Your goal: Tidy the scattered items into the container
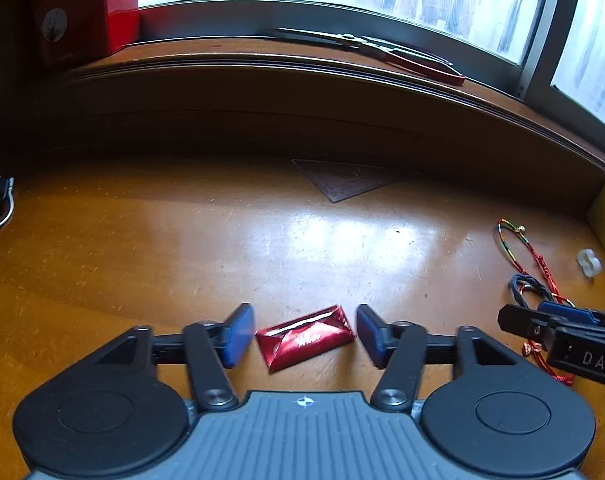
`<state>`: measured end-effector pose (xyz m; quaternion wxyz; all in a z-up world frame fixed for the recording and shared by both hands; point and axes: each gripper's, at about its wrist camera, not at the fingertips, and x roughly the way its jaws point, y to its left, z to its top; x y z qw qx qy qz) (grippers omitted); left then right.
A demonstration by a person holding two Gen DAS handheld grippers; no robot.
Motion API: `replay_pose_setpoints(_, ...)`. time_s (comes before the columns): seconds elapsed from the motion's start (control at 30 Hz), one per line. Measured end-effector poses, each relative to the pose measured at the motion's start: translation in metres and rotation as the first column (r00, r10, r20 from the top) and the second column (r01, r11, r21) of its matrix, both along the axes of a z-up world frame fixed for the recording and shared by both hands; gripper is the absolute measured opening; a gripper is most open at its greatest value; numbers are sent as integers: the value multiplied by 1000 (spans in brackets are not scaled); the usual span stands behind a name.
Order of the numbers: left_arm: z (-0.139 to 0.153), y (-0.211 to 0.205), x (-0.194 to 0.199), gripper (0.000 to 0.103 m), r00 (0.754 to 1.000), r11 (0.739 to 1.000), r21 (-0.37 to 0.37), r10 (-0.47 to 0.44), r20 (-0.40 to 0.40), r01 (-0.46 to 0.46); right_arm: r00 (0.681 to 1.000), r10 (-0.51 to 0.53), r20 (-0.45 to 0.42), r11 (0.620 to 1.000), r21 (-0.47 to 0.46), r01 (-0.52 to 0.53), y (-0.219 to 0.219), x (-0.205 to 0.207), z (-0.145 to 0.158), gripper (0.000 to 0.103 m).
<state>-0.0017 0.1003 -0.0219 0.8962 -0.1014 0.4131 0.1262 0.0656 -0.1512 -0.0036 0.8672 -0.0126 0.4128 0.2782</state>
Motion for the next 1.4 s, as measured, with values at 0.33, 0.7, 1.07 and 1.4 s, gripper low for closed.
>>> replay_pose_setpoints(0.33, -5, -8, -12, 71, 998, 999, 13, 51, -24, -51, 1000, -3, 7, 1000, -20, 3, -3, 2, 0, 26)
replay_pose_setpoints(0.7, -3, 2, 10, 24, 999, 999, 30, -46, 23, 45, 1000, 16, -1, 1000, 4, -16, -6, 4, 0, 11)
replay_pose_setpoints(1.07, -1, -32, 10, 18, 964, 963, 51, -264, 1, 264, 999, 11, 41, 998, 54, -14, -13, -1, 9, 10)
replay_pose_setpoints(1.4, -8, -46, 15, 43, 942, 936, 101, -336, -19, 336, 1000, 18, 8, 1000, 18, -19, -17, 1, 7, 15)
